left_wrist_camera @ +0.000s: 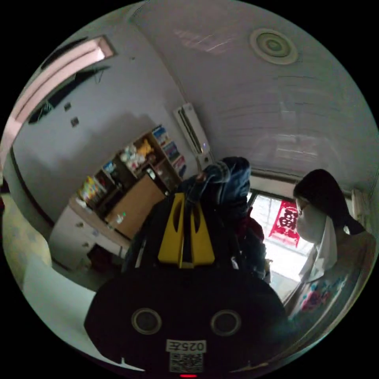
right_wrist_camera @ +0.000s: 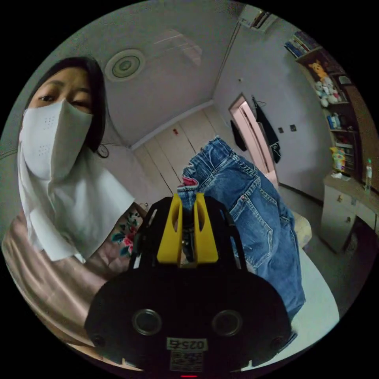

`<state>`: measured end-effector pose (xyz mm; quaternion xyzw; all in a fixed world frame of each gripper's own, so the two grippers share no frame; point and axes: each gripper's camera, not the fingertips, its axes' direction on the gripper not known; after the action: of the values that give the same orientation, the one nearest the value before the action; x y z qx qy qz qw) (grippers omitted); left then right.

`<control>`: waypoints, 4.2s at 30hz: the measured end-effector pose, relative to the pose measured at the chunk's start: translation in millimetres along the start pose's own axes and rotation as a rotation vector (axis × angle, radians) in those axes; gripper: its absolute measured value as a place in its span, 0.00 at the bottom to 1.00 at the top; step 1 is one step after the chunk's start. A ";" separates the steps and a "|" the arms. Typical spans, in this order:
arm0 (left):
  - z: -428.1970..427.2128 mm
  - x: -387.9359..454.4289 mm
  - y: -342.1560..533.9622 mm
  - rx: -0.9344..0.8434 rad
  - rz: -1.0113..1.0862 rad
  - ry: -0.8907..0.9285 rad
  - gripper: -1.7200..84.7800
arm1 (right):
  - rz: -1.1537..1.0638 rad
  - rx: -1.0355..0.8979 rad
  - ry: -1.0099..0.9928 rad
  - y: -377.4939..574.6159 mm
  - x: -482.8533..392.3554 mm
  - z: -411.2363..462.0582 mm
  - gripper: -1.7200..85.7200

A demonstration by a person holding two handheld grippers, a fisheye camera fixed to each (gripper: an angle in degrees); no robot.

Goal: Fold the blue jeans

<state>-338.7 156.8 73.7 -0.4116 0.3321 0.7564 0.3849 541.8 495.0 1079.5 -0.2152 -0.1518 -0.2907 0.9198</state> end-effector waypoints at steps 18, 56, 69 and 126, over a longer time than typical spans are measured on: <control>268.6 109.1 102.0 -0.349 0.147 0.251 0.01 | 0.026 0.249 0.663 27.7 -19.6 -161.4 0.08; 631.0 128.4 614.9 -1.671 0.340 -0.184 0.08 | 1.532 0.227 1.148 260.0 156.4 -693.3 0.11; 225.0 -22.6 420.6 -1.074 -0.632 -0.574 0.10 | 1.257 0.414 0.751 149.4 161.0 -673.7 0.17; 142.1 -10.7 247.8 -0.575 -0.997 -0.795 0.01 | 1.402 0.298 1.025 52.5 149.1 -725.1 0.03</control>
<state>-599.1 150.2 191.7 -0.2926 -0.2757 0.6405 0.6543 802.2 112.6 499.2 0.0201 0.4104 0.3027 0.8600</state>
